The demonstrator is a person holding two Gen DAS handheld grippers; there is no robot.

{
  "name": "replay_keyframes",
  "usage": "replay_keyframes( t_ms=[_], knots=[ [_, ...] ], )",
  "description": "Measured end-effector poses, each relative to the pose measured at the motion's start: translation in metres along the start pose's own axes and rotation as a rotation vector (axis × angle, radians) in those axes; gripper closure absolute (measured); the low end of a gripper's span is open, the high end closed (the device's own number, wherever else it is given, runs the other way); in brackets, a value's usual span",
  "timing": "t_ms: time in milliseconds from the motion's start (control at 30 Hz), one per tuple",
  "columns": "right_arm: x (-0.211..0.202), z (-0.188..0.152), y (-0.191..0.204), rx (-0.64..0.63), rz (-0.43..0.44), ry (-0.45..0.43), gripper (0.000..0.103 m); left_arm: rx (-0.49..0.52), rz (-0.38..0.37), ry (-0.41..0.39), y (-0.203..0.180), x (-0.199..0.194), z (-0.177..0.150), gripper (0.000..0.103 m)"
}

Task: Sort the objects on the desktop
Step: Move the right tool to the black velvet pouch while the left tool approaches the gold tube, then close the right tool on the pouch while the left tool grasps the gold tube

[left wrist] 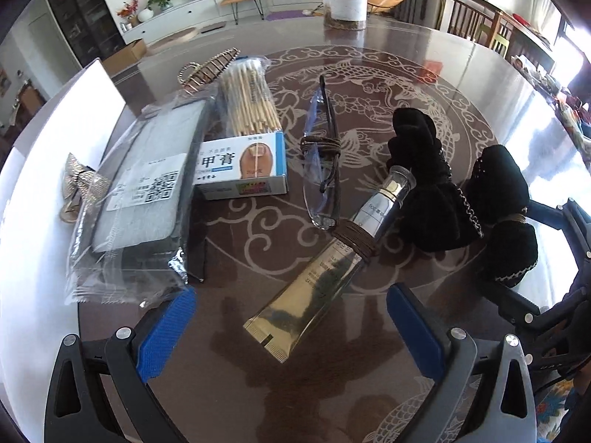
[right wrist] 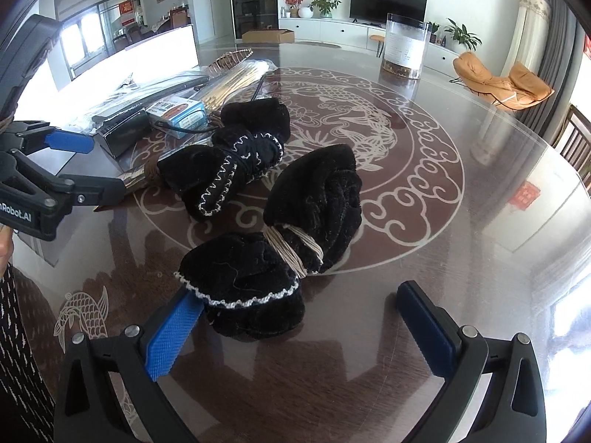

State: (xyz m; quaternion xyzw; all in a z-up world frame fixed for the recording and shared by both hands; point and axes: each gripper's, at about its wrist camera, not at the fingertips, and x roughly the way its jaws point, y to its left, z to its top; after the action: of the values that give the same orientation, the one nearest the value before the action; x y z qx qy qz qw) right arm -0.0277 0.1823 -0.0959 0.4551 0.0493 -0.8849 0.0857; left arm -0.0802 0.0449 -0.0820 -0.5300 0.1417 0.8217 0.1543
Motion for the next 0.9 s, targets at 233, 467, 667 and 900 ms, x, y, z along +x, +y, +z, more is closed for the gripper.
replay_keyframes(
  t_ms=[233,467,667,900],
  knots=[
    [0.000,0.000,0.000,0.000,0.000,0.000,0.000,0.071,-0.123,0.047,-0.017,0.014,0.007,0.000],
    [0.000,0.000,0.000,0.001,0.000,-0.001,0.000,0.120,-0.294,0.006,-0.032,-0.002,0.003,0.014],
    [0.000,0.000,-0.001,0.005,-0.003,0.000,0.000,0.048,-0.252,0.013,-0.023,0.008,0.011,0.017],
    [0.000,0.000,-0.001,0.005,-0.003,0.000,0.000,0.080,-0.162,-0.061,-0.032,0.023,0.022,0.017]
  ],
)
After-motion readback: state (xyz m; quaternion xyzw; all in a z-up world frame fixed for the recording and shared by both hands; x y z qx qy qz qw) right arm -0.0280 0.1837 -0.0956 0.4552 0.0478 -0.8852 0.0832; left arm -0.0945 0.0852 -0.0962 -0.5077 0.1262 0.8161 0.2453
